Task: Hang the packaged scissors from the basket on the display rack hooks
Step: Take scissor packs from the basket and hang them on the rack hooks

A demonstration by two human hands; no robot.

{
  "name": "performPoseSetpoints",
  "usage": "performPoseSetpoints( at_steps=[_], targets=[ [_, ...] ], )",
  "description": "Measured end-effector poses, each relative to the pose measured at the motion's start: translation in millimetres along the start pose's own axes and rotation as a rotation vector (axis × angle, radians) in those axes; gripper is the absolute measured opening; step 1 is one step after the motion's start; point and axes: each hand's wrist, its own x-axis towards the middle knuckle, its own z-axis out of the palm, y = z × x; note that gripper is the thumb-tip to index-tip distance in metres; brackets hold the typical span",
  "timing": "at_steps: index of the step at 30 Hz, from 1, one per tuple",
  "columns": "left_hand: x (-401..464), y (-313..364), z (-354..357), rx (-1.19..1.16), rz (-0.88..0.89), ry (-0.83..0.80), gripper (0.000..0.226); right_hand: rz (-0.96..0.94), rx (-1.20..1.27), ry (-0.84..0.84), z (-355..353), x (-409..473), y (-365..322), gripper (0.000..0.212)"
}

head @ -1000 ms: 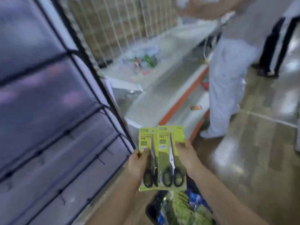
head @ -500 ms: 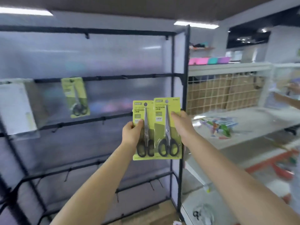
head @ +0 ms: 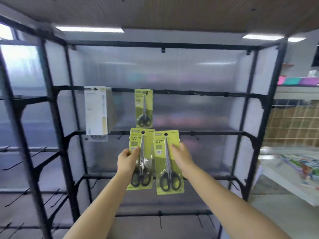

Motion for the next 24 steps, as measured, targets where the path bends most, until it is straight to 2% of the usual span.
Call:
performPoseSetpoints(
  at_steps=[4, 7, 9, 16, 24],
  targets=[
    [26.6, -2.3, -31.6, 0.004, 0.001, 0.067, 0.024, 0.010, -0.026, -0.036, 30.2, 12.8, -2.6, 0.042],
    [47.6, 3.9, -42.3, -0.016, 0.006, 0.102, 0.022, -0.053, -0.012, -0.045, 42.6, 32.7, -14.1, 0.033],
    [60.3, 11.7, -43.6, -0.021, 0.015, 0.107, 0.021, -0.117, 0.002, -0.031, 47.7, 46.0, -27.4, 0.029],
    [90.9, 46.9, -33.8, -0.051, 0.078, 0.092, 0.041, -0.266, 0.008, 0.091, 53.8, 87.6, -86.3, 0.044],
    [116.3, 54.2, -36.5, -0.022, 0.100, 0.089, 0.037, -0.292, 0.076, 0.131, 64.5, 132.8, -111.7, 0.040]
  ],
)
